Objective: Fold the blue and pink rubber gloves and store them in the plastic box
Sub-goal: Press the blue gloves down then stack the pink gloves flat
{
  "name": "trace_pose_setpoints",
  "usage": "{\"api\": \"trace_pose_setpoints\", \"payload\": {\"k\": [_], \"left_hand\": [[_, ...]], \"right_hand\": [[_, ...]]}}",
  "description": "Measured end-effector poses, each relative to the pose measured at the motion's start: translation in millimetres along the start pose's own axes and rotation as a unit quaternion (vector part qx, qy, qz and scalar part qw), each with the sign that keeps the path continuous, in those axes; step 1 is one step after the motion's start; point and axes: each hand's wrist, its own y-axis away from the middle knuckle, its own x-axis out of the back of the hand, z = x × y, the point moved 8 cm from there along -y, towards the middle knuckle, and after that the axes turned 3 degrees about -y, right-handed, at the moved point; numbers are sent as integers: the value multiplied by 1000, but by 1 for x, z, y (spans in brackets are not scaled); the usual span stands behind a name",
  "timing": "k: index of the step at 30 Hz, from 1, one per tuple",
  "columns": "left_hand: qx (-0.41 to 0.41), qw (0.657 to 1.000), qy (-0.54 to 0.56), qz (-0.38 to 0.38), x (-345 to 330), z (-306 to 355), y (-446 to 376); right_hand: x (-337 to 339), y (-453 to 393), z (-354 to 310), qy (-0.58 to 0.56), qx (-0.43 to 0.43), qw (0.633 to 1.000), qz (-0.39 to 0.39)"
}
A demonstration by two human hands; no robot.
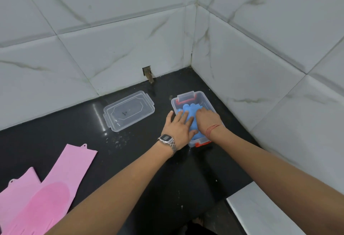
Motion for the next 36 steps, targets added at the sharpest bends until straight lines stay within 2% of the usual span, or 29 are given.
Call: {"api": "trace_pose_setpoints", "payload": {"k": [4,11,18,22,25,27,29,32,36], "left_hand": [[21,998,47,33,-3,-29,27],[183,979,89,-3,-32,-142,109],[367,920,130,-40,-64,-251,236],[472,866,164,-19,-82,-300,326],[543,815,197,-46,-101,-321,386],[568,796,195,-77,-109,-326,407],[584,786,187,-76,-110,-330,415],[576,798,176,-20,-99,-332,410],[469,867,164,42,-71,-319,391]], "right_hand": [[27,4,-23,-34,35,996,79],[62,22,-120,-53,158,976,139],[49,64,-237,-65,306,946,81],[21,95,-304,-47,381,923,25],[-2,117,-346,-38,433,901,-15],[-18,129,-370,-31,461,886,-43],[-31,139,-390,-22,479,875,-65],[-46,152,-411,-15,497,864,-81],[-48,157,-426,-40,514,855,-60]]}}
